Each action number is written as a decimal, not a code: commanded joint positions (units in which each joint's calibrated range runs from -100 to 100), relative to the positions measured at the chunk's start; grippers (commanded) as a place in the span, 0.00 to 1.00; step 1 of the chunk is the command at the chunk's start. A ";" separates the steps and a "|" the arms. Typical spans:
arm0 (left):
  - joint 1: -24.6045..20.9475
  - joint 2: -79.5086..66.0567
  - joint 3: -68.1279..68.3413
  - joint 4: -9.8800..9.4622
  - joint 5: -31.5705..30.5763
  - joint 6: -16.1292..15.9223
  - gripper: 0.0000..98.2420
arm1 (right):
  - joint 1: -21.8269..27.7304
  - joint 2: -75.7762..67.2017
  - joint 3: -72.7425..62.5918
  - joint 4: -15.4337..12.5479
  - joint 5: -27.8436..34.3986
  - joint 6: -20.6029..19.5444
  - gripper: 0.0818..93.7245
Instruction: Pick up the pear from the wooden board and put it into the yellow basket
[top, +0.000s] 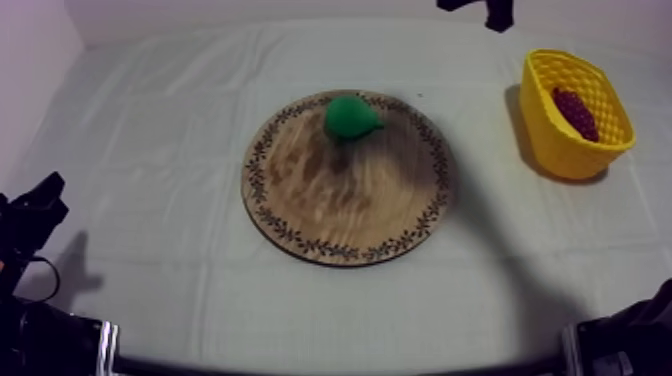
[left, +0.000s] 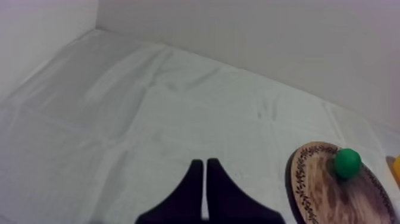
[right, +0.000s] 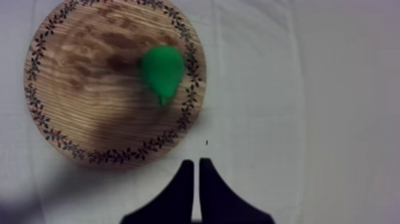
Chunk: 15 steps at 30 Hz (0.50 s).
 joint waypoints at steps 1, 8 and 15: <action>0.00 0.00 0.00 -0.01 -0.01 0.00 0.00 | -0.35 2.45 -2.67 0.02 1.29 -0.39 0.03; 0.00 0.00 0.00 -0.01 -0.01 0.00 0.00 | -1.66 10.05 -10.07 0.32 6.40 -1.62 0.03; 0.00 0.00 0.00 -0.01 -0.01 0.00 0.00 | -2.95 16.27 -15.29 0.98 8.75 -2.54 0.04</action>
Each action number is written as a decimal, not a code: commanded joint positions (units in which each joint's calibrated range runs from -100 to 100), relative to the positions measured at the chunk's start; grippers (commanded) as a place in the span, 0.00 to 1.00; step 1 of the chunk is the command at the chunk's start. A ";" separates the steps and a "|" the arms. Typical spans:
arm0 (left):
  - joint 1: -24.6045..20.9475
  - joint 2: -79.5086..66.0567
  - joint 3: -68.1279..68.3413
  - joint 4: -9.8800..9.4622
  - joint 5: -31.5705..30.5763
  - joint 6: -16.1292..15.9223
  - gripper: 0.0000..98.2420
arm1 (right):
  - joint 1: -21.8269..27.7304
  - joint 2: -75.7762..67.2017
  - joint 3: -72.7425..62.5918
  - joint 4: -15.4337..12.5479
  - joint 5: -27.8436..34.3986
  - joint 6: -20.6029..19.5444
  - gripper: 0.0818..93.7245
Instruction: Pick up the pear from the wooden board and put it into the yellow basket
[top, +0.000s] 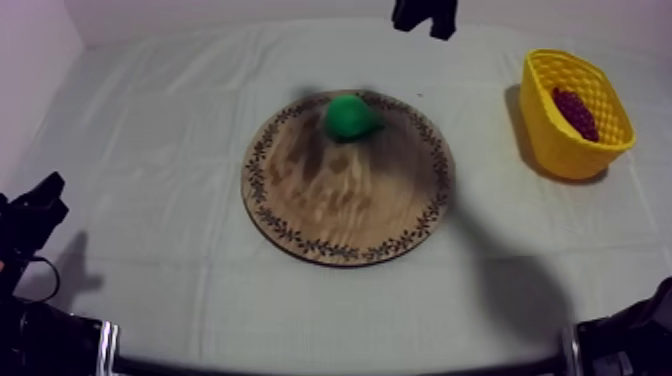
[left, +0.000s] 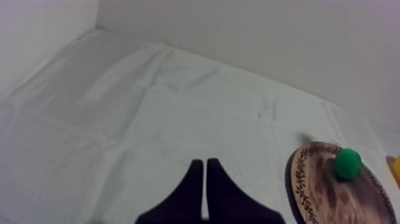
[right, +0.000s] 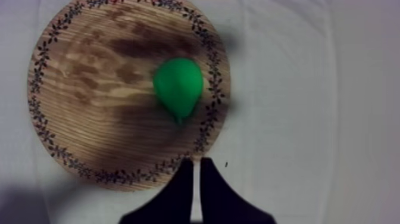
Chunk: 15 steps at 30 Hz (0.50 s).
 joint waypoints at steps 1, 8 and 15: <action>0.00 0.00 0.00 -0.01 -0.01 0.00 0.00 | -0.34 1.85 -1.64 0.24 0.48 -0.29 0.04; 0.00 0.00 0.00 -0.01 -0.01 0.00 0.00 | -1.38 6.05 -4.21 1.02 1.26 -0.68 0.07; 0.00 0.00 0.00 -0.01 -0.01 0.00 0.00 | -2.54 9.00 -6.25 2.65 1.56 -0.98 0.20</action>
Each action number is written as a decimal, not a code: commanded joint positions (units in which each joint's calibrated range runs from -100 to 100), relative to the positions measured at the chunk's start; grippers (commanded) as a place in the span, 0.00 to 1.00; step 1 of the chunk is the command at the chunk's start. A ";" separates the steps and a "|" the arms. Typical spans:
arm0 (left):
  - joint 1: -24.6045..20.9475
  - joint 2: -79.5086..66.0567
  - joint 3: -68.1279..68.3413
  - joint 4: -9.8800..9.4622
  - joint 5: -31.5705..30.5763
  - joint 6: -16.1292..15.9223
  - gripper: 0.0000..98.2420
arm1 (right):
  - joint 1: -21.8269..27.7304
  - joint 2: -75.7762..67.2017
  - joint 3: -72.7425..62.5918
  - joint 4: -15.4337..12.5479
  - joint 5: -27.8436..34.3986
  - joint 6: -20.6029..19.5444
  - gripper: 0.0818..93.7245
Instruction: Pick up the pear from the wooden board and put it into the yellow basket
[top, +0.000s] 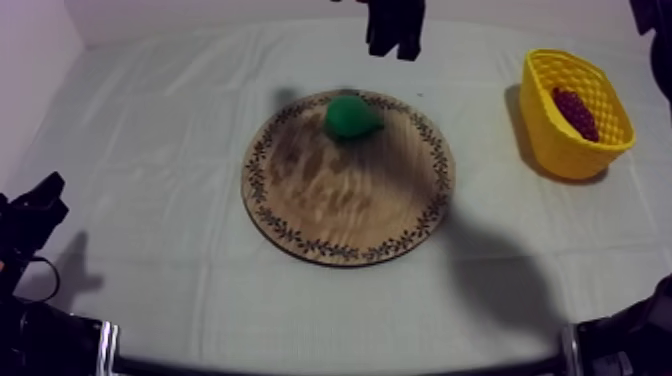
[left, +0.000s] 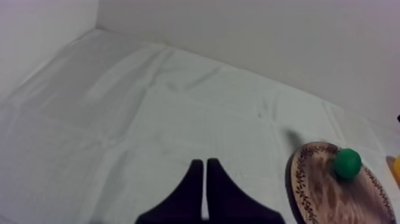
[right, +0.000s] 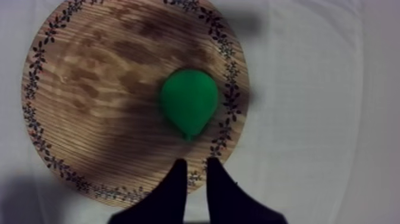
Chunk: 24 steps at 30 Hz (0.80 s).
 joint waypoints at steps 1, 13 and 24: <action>0.00 0.00 0.00 -0.01 -0.01 0.00 0.00 | -0.13 0.60 -0.58 0.46 0.07 -0.22 0.22; 0.00 0.00 0.00 -0.01 -0.01 0.00 0.00 | -0.21 1.63 -0.85 1.92 0.10 -0.03 0.59; 0.00 0.00 0.00 -0.01 -0.01 0.00 0.00 | -1.31 4.64 -1.01 2.13 -0.15 1.58 0.63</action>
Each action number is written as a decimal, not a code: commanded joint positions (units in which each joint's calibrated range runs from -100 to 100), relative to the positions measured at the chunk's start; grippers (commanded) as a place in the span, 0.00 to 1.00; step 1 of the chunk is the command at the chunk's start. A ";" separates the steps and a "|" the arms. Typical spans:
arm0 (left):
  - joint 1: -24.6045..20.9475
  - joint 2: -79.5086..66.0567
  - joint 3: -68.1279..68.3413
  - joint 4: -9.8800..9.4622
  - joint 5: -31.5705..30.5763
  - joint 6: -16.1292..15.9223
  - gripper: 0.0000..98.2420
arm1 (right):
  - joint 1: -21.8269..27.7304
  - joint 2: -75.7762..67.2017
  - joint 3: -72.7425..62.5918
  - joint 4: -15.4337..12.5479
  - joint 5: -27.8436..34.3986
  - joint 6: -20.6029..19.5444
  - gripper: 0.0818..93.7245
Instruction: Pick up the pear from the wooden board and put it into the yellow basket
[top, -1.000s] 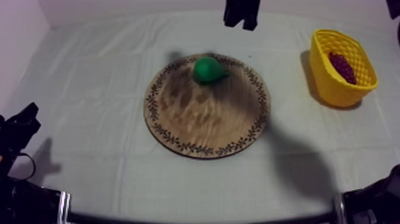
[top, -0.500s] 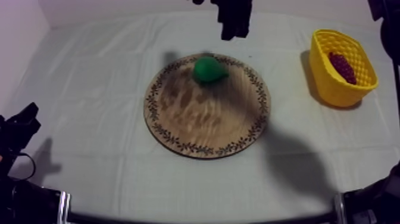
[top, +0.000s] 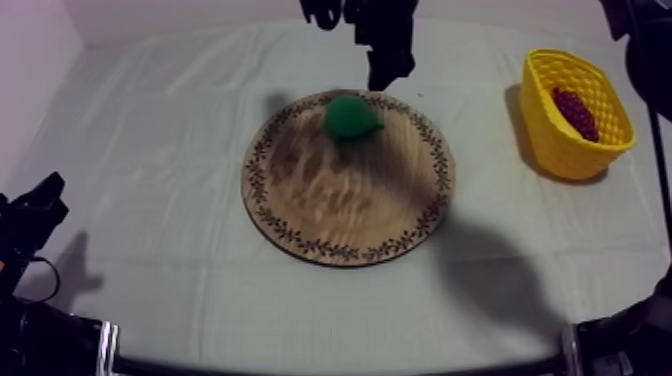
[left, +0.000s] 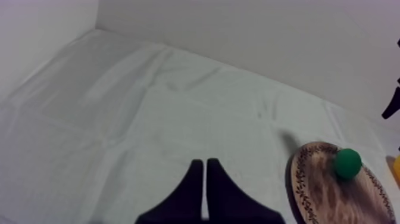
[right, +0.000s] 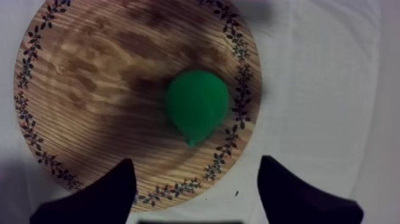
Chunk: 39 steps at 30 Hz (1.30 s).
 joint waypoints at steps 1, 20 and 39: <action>0.00 0.00 0.00 -0.01 -0.01 0.00 0.00 | -0.11 1.07 -0.54 -0.20 0.15 0.23 0.63; 0.00 0.00 0.00 -0.01 -0.01 0.00 0.00 | -0.32 13.52 -7.47 -1.20 -0.85 0.75 0.63; 0.00 0.00 0.00 -0.01 -0.01 0.00 0.00 | -0.32 22.15 -13.92 -0.33 -1.55 1.11 0.59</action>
